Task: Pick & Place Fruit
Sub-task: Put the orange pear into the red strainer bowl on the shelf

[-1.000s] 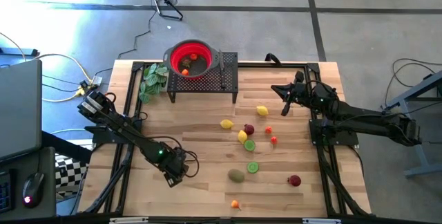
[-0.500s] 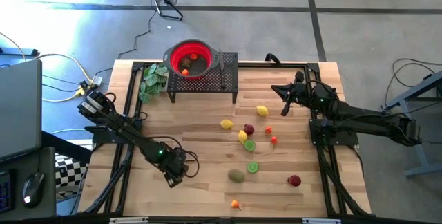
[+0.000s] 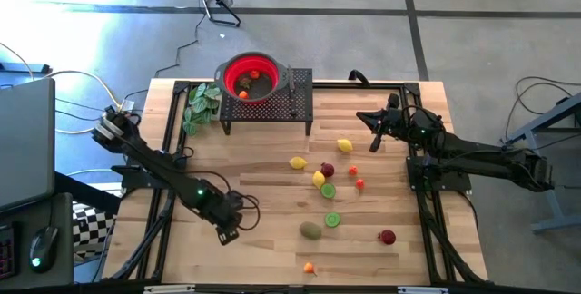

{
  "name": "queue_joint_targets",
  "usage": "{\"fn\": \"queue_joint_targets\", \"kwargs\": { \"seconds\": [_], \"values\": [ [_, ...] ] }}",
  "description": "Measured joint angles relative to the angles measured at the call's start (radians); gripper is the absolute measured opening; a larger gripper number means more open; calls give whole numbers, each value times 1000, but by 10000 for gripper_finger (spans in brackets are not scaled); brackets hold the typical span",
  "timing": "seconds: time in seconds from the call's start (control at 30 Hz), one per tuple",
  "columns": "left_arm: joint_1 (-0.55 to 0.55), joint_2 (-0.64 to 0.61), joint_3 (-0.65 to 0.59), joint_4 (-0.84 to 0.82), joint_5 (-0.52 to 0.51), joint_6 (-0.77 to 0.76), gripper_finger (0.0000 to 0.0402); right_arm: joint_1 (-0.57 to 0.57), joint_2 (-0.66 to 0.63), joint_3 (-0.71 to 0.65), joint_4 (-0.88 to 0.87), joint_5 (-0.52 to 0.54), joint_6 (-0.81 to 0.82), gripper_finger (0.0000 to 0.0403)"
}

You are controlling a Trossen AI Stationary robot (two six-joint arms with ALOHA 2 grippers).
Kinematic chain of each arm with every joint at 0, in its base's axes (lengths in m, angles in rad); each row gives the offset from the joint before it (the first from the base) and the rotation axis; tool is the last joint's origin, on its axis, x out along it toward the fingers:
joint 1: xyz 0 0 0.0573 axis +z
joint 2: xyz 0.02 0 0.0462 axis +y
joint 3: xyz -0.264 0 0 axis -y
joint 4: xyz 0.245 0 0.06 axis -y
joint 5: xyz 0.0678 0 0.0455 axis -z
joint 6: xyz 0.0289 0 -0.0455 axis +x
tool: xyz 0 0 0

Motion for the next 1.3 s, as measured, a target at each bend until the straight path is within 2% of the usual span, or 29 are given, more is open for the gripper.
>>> {"fn": "queue_joint_targets", "kwargs": {
  "seconds": [0.33,0.57,1.0,1.3],
  "values": [
    [41,-179,0,1,-161,6,156,0,0,0,1,0,-1,3],
    [122,-261,0,79,-249,144,156,0,0,0,1,2,-8,3],
    [358,-333,0,246,-258,487,156,0,0,0,1,4,-8,3],
    [554,-333,1,302,-257,618,156,0,0,0,1,3,-15,3]
  ]
}}
